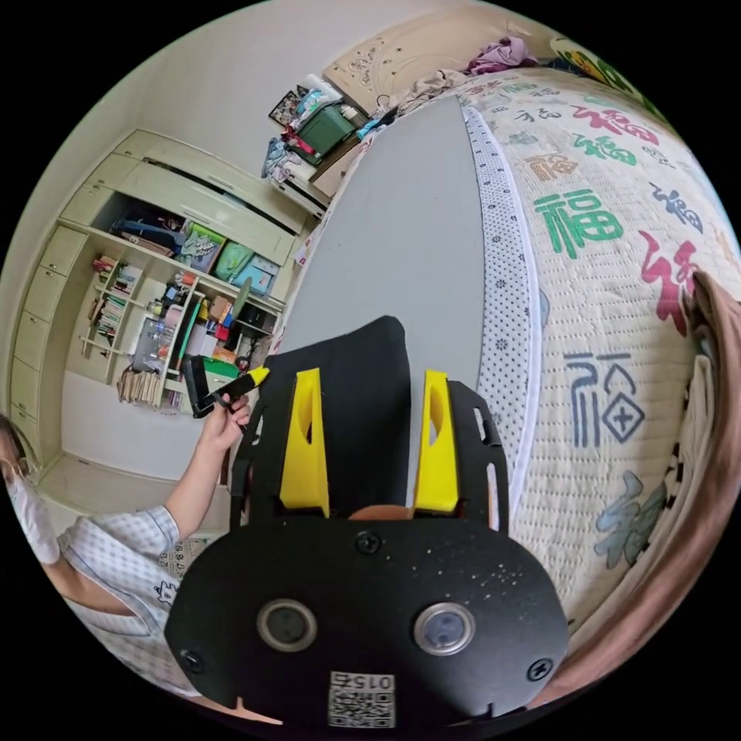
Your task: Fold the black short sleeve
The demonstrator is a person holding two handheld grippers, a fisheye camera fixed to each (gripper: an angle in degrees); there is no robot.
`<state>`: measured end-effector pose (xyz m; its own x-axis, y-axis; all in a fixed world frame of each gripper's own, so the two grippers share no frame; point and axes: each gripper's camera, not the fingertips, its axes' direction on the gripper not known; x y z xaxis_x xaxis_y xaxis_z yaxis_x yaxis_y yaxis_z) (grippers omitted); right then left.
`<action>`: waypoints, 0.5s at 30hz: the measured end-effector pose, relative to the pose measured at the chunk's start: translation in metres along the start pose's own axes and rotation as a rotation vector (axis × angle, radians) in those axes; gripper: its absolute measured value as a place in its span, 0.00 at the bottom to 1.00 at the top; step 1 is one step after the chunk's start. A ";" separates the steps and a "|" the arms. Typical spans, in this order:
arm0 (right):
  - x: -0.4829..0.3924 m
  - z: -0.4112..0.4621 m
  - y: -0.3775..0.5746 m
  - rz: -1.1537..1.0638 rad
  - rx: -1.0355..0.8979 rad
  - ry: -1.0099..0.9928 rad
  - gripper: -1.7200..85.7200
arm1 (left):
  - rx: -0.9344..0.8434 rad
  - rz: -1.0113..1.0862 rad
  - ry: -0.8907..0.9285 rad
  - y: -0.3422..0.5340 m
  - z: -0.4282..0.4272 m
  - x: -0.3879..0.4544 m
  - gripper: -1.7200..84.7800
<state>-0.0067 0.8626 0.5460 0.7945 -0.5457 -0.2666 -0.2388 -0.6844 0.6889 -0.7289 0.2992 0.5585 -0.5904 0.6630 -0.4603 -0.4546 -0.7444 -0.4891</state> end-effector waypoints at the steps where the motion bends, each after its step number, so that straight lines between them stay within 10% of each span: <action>1: 0.002 0.003 -0.004 0.003 -0.004 0.017 0.22 | 0.001 0.008 0.015 -0.001 -0.002 -0.003 0.23; 15: -0.012 -0.025 0.041 -0.021 -0.001 -0.016 0.07 | -0.043 0.029 0.211 0.024 -0.098 -0.022 0.08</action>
<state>-0.0113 0.8535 0.5941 0.7905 -0.5388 -0.2913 -0.2216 -0.6950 0.6840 -0.6613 0.2742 0.4842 -0.4478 0.6469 -0.6173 -0.4082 -0.7621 -0.5025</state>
